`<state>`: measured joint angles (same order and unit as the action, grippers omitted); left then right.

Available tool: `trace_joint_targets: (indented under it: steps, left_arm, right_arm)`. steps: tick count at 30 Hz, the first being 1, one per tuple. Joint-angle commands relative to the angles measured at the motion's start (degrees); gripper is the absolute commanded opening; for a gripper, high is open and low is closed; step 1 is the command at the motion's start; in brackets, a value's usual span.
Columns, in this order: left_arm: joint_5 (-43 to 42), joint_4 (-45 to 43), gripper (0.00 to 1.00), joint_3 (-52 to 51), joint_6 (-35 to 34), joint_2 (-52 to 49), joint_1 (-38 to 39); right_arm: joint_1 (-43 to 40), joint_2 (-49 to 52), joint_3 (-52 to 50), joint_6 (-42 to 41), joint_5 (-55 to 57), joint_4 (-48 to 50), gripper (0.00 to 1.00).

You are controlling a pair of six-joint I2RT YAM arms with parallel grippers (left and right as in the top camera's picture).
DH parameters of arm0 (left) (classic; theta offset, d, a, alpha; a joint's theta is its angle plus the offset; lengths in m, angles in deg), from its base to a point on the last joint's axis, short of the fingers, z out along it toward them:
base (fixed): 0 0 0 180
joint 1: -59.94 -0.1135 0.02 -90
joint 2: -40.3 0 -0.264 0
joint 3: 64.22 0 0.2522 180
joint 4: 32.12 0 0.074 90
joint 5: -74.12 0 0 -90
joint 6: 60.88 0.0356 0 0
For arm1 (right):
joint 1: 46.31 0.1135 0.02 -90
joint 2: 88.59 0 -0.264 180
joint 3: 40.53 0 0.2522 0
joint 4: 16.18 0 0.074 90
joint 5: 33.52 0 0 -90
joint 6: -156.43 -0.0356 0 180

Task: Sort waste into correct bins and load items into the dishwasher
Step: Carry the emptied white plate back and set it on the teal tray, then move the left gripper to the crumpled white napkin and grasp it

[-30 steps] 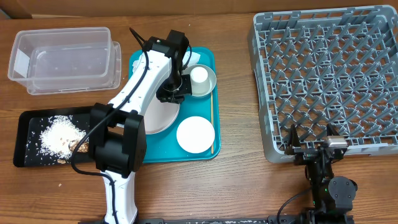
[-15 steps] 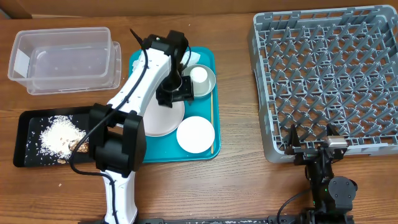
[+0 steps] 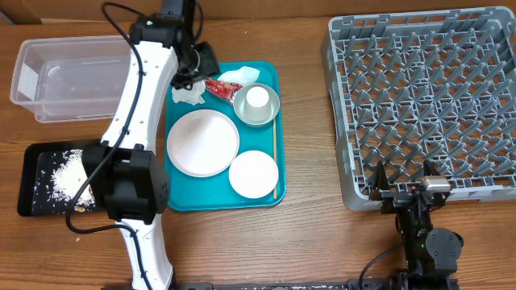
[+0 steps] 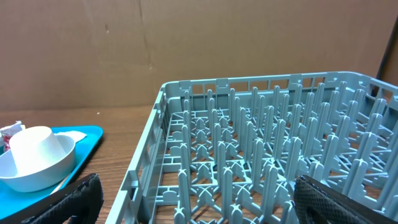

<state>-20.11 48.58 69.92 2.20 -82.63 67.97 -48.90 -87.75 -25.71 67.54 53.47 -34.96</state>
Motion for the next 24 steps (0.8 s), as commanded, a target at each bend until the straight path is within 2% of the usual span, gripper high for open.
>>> trace_joint_targets:
  steps: [1,6,19,23,24]
  left_arm:
    - [8.28,-2.14,0.61,0.83,4.13,-1.7,0.13]
    - [11.08,-2.82,0.61,0.81,11.54,-4.2,0.15]
    - [15.15,-3.8,0.59,0.79,12.2,-15.45,0.15]
    - [15.17,-4.98,0.56,0.79,12.63,-15.93,0.15]
    - [15.17,-5.31,0.53,0.79,12.63,-15.93,0.15]
  right_arm:
    - [-0.15,-0.61,-0.59,0.22,-0.04,0.39,1.0]
    - [-0.15,-0.61,-0.59,0.22,-0.04,0.39,1.0]
    - [-0.15,-0.61,-0.59,0.22,-0.04,0.42,1.0]
    - [-0.15,-0.61,-0.59,0.22,-0.04,0.39,1.0]
    - [-0.15,-0.61,-0.59,0.22,-0.04,0.42,1.0]
